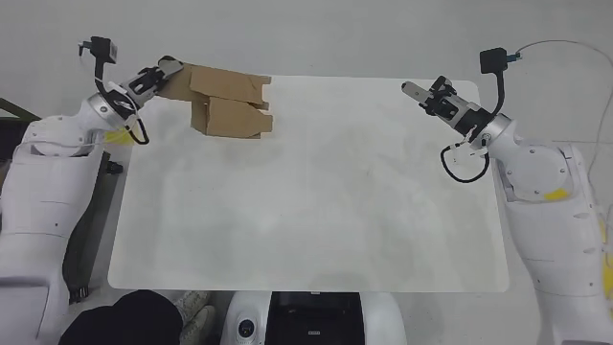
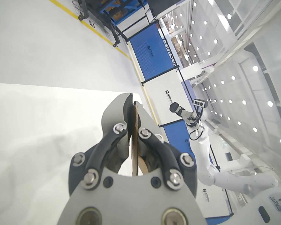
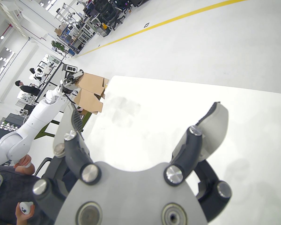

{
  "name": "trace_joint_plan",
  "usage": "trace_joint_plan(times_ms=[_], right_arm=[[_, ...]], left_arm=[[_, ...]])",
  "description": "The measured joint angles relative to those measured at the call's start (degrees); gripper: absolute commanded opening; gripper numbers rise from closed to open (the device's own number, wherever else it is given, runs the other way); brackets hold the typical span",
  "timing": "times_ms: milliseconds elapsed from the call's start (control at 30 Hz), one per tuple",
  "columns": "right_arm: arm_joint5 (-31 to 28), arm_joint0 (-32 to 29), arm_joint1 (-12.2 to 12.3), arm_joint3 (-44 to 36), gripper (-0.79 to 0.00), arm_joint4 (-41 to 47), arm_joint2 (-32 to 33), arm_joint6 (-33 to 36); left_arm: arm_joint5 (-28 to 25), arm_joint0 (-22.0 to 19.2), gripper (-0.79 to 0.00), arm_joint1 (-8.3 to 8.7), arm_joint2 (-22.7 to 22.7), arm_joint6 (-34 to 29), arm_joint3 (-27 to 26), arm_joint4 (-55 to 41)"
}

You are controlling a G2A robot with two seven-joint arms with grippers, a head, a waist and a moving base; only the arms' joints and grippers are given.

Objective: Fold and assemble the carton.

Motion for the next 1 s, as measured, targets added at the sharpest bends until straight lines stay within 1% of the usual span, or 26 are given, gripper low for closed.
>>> trace_joint_plan(times_ms=[267,533,667,767,867,1000], right_arm=[[0.0,0.0,0.0,0.0,0.0,0.0,0.0,0.0],[0.0,0.0,0.0,0.0,0.0,0.0,0.0,0.0],[0.0,0.0,0.0,0.0,0.0,0.0,0.0,0.0],[0.0,0.0,0.0,0.0,0.0,0.0,0.0,0.0],[0.0,0.0,0.0,0.0,0.0,0.0,0.0,0.0],[0.0,0.0,0.0,0.0,0.0,0.0,0.0,0.0]], left_arm=[[1.55,-2.09,-0.785,-1.69,4.78,2.2,-3.89,3.24],[2.8,-4.77,-0.785,-3.61,10.08,2.45,-5.29,5.43],[3.19,-6.68,-0.785,-4.95,13.59,4.27,-6.03,8.59],[4.11,-8.38,-0.785,-6.0,16.4,4.35,-6.3,10.52],[4.29,-9.82,-0.785,-6.98,18.63,4.08,-6.38,10.91],[4.3,-11.01,-0.785,-7.97,20.48,3.0,-6.46,9.98]])
